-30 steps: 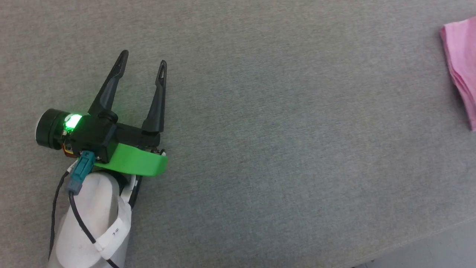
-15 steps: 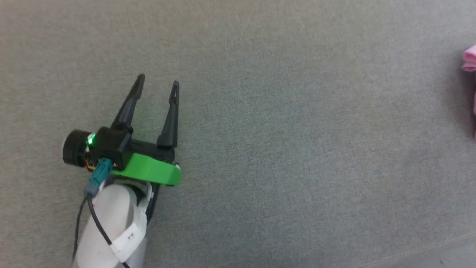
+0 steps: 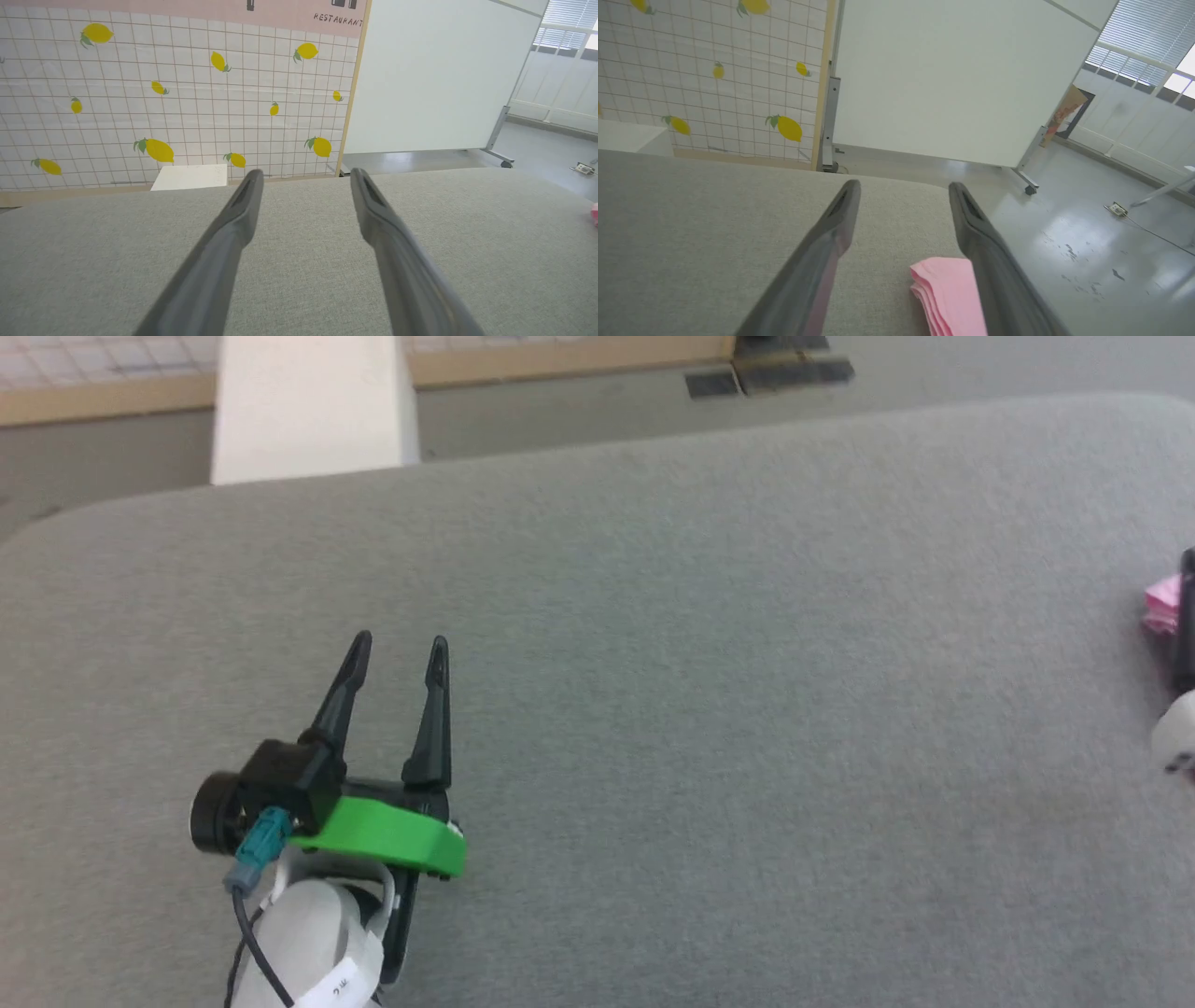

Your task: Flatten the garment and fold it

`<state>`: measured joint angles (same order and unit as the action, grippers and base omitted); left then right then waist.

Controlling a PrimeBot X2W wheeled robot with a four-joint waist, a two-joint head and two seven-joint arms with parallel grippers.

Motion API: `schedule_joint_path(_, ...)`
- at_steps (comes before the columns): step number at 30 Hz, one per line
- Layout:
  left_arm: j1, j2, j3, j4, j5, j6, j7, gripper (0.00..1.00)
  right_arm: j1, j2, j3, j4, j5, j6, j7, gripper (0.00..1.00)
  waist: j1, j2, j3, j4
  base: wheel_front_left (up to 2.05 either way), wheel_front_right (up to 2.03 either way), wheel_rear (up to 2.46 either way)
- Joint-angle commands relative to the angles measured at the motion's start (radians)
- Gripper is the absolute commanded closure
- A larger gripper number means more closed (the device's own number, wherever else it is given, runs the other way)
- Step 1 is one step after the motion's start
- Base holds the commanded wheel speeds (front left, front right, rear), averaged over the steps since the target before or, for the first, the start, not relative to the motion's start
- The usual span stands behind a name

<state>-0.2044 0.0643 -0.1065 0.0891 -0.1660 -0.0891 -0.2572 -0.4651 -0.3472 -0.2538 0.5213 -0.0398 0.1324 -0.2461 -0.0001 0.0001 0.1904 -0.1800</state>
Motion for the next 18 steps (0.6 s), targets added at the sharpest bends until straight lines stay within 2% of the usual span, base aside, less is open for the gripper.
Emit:
schedule_joint_path(1, 0.019, -0.003, 0.005, 0.005, -0.011, 0.001, -0.004, 0.00, 0.044, 0.024, 0.012, -0.048, 0.023, -0.002, 0.003, 0.00, 0.0001, -0.0001, -0.115, 0.115, 0.00, 0.00, 0.00)
schedule_joint_path(4, 0.041, -0.007, 0.007, 0.016, -0.013, -0.001, -0.004, 0.00, 0.138, 0.068, 0.032, -0.175, 0.074, -0.002, 0.024, 0.00, 0.0001, -0.0001, -0.143, 0.146, 0.00, 0.00, 0.00)
schedule_joint_path(11, 0.084, -0.011, 0.003, 0.049, -0.007, 0.001, -0.004, 0.00, 0.345, 0.210, 0.033, -0.440, 0.101, -0.002, 0.072, 0.00, 0.0001, -0.0001, -0.191, 0.203, 0.00, 0.00, 0.00)
schedule_joint_path(18, 0.134, -0.013, -0.018, 0.081, 0.001, 0.002, -0.004, 0.00, 0.488, 0.276, 0.060, -0.519, 0.102, -0.002, 0.064, 0.00, 0.0001, -0.0001, -0.242, 0.229, 0.00, 0.00, 0.00)
